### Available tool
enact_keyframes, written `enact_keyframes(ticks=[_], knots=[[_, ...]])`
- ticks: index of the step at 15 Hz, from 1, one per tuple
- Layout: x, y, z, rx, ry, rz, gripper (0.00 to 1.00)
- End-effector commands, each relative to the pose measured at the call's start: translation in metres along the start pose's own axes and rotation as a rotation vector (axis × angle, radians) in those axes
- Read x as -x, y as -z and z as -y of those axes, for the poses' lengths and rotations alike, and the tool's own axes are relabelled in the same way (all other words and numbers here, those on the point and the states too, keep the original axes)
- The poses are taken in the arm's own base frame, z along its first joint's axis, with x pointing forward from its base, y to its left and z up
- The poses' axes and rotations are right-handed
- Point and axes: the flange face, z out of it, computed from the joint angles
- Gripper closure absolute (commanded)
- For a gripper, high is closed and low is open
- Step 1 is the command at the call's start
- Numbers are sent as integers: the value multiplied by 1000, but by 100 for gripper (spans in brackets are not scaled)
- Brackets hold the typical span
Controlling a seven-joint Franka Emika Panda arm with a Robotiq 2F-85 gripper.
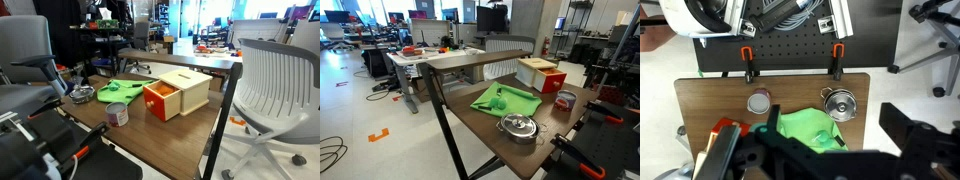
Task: Close the drawer of the box on the table.
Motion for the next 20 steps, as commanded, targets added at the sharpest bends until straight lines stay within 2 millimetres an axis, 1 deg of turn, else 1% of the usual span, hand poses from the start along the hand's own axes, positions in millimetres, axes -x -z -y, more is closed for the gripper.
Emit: enact_keyframes(ticks=[1,9,10,11,13,17,20], knots=[[0,1,0,0,0,0,0],[0,2,0,0,0,-1,0],[-5,-5,-6,6,-19,27,0],[-10,-14,-13,10,-27,35,0],[-23,-38,-29,2,-31,87,0],[-50,-102,-62,-15,-41,144,0],[-71,-145,-86,-14,-64,153,0]])
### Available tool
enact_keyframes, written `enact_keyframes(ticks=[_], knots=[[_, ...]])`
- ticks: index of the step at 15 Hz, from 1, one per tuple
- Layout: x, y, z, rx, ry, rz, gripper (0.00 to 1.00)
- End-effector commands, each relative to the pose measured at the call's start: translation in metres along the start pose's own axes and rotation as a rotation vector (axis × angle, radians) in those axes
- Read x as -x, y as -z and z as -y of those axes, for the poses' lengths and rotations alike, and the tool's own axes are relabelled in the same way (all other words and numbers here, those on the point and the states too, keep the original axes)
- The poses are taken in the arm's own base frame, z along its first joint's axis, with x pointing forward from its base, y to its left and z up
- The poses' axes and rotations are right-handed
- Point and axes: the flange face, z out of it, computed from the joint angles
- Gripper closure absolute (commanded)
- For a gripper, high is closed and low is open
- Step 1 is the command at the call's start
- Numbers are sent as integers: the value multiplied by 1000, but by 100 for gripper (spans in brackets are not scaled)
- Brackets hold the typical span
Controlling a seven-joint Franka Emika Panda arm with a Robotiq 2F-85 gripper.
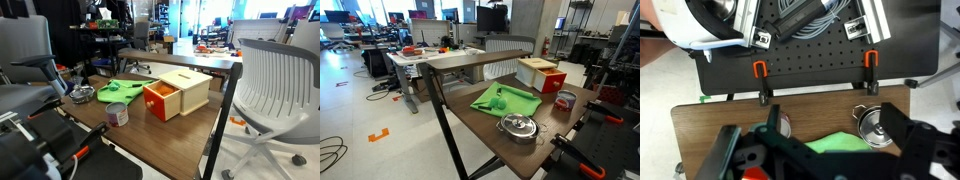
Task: Close the drawer of the box on the table.
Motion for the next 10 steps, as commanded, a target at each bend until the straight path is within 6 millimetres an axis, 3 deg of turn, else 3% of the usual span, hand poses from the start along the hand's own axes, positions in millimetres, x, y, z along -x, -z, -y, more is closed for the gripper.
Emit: enact_keyframes(ticks=[1,6,10], knots=[[-40,-41,-28,6,-20,9,0],[-91,-90,-61,19,-135,-61,0],[-114,-131,-79,30,-217,-104,0]])
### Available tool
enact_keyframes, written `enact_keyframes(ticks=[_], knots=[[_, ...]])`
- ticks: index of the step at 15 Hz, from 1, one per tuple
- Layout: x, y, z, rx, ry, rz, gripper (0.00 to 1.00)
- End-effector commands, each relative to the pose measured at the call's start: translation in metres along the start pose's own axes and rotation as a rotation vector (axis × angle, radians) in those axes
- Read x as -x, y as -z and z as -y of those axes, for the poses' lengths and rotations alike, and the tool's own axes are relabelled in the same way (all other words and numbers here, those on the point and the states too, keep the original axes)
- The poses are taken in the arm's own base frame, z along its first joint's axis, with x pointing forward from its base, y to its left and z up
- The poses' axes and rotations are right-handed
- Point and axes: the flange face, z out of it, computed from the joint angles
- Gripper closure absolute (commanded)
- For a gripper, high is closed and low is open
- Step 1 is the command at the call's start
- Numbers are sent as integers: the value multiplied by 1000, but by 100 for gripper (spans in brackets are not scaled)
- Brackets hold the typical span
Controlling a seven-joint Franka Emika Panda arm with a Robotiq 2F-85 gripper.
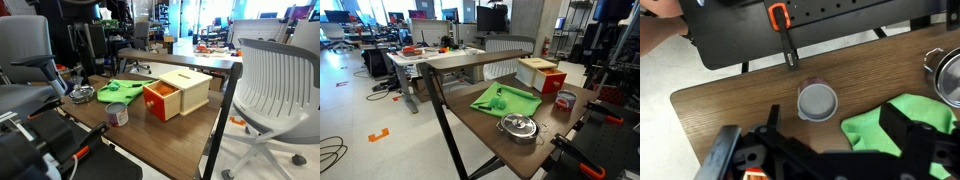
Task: Close the drawer of the box on the table.
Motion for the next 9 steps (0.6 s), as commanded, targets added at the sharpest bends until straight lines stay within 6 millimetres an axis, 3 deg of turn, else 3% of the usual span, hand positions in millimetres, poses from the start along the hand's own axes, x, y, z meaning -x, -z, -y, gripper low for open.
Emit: enact_keyframes(ticks=[1,9], knots=[[-26,-36,-16,11,-79,-24,0],[-76,-85,-54,36,-199,-77,0]])
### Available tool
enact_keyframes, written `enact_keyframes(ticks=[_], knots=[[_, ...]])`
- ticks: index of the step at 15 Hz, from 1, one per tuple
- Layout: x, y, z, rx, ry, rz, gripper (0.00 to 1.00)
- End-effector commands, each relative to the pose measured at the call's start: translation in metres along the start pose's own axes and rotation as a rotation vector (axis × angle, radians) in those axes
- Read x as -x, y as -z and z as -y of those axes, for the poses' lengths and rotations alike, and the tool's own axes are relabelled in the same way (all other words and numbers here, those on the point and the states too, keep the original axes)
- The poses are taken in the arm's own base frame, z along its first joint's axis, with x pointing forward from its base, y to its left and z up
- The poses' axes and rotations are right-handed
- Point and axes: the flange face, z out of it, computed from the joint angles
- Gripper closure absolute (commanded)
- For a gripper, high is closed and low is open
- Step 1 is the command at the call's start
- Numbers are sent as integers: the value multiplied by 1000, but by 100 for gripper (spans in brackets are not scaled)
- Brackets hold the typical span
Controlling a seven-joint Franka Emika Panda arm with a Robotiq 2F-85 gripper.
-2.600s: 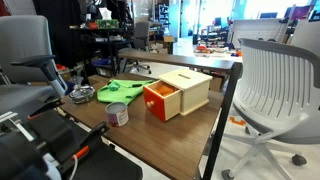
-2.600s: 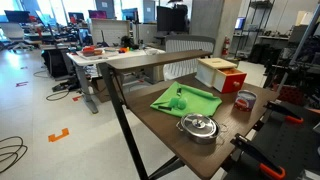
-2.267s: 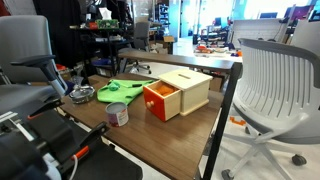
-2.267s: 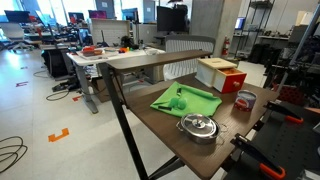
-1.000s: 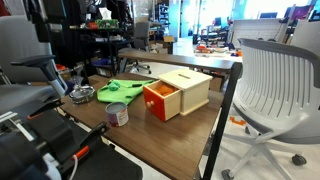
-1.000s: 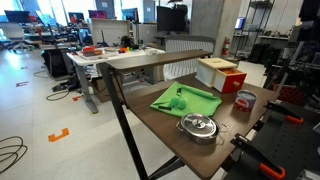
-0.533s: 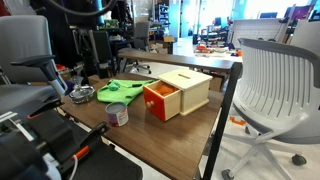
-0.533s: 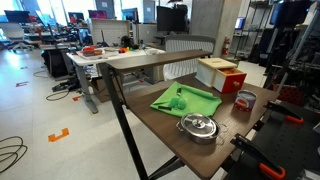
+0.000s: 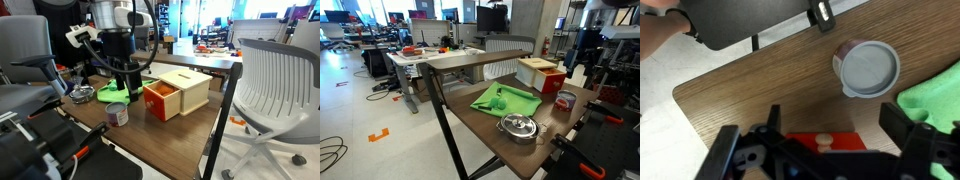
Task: Close the drawer of the box on the table.
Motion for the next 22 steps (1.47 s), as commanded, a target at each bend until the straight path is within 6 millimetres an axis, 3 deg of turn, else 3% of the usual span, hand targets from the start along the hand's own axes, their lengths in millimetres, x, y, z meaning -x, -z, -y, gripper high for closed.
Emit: enact_keyframes(ticks=[1,10,22], knots=[[-29,-18,-3,18,-56,-37,0],[-70,-51,6,62,-122,-67,0],[-110,-48,11,53,-230,-190,0]])
